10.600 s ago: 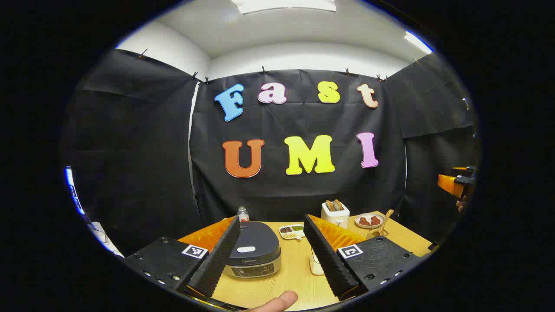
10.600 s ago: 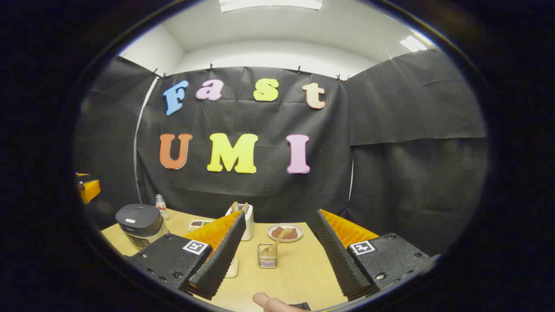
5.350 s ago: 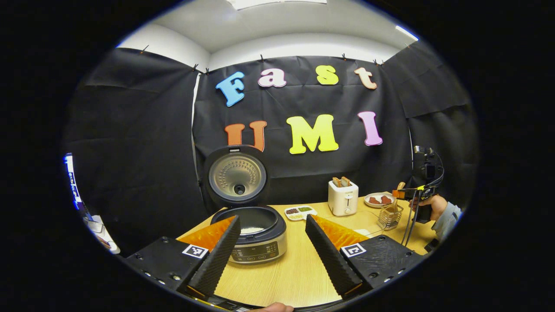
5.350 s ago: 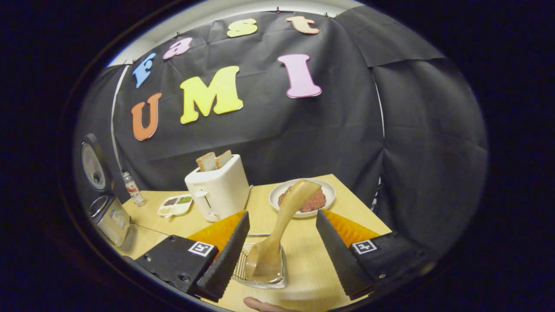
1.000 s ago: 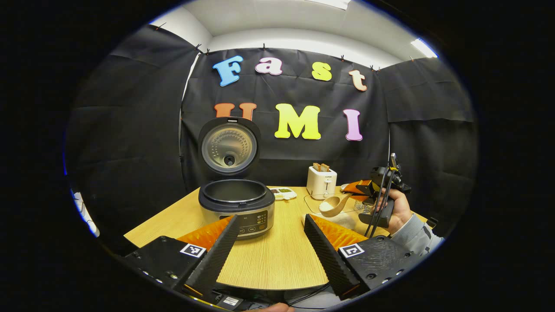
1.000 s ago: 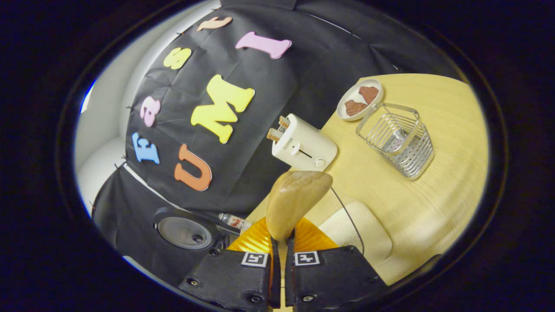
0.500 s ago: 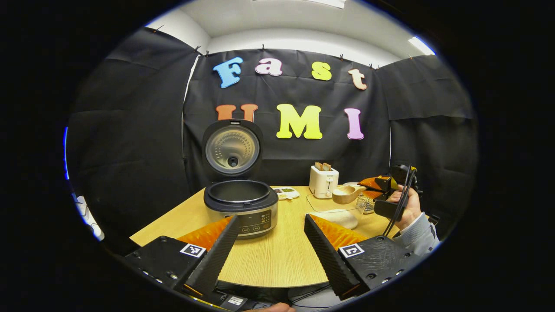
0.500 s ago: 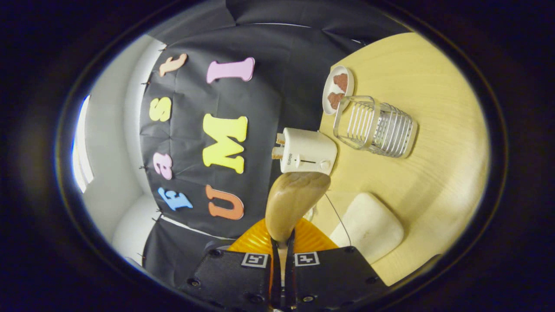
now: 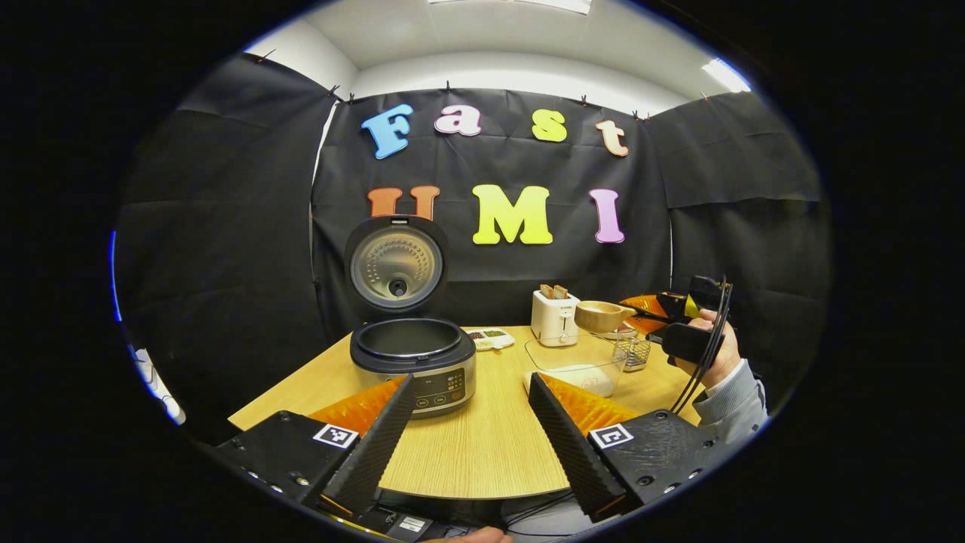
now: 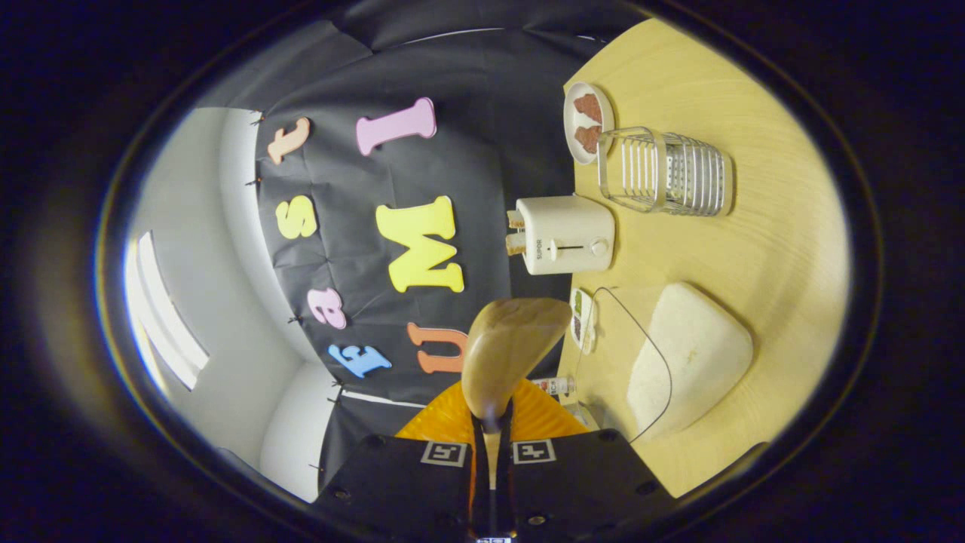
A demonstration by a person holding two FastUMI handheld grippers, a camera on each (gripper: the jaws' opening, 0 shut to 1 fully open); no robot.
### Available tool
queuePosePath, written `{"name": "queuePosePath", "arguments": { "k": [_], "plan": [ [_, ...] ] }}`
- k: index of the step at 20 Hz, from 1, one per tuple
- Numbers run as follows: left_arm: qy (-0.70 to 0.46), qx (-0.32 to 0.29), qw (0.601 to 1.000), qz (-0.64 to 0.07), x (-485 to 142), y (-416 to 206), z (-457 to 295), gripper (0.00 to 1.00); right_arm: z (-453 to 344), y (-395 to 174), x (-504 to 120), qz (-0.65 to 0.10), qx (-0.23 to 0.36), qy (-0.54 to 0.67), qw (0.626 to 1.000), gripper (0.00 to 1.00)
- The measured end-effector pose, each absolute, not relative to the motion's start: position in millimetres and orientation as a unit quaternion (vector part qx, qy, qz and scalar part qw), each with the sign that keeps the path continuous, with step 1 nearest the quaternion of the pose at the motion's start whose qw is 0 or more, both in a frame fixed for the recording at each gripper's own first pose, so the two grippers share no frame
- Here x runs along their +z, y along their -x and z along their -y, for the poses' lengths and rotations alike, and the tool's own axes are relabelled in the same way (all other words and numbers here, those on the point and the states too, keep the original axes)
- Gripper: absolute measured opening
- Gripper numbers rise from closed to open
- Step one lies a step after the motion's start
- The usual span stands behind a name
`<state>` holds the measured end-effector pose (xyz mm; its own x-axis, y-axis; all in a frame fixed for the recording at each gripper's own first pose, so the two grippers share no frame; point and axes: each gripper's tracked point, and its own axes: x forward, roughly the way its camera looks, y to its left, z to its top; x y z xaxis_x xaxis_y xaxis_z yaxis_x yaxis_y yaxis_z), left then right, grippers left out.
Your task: Close the left gripper, press the button to open the rice cooker; take a wooden spoon from the chopstick holder with the right hand, scoop a spoonful of rice and pour it into the rice cooker, then put the wooden spoon back into the chopstick holder.
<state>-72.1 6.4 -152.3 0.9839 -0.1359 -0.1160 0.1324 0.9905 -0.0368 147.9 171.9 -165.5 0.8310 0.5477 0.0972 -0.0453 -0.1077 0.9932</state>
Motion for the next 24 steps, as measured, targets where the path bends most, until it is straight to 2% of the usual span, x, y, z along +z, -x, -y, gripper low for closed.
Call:
{"name": "queuePosePath", "arguments": {
  "k": [8,12,19,24],
  "plan": [
    [0.015,-0.058,0.997,-0.054,-146.3,82.9,-24.8,0.96,-202.1,-144.2,-132.1,-0.179,0.245,-0.664,0.683,0.08],
    [0.017,-0.053,0.997,-0.052,-146.6,91.7,-37.8,0.96,-243.9,-145.7,-111.0,-0.185,0.268,-0.619,0.714,0.08],
    [0.014,-0.042,0.998,-0.046,-141.3,102.5,-60.5,0.96,-308.1,-157.5,-82.6,-0.189,0.290,-0.570,0.745,0.08],
    [0.014,-0.038,0.998,-0.040,-141.9,106.5,-73.1,0.96,-358.4,-170.9,-71.1,-0.190,0.297,-0.506,0.787,0.09]
  ]
}}
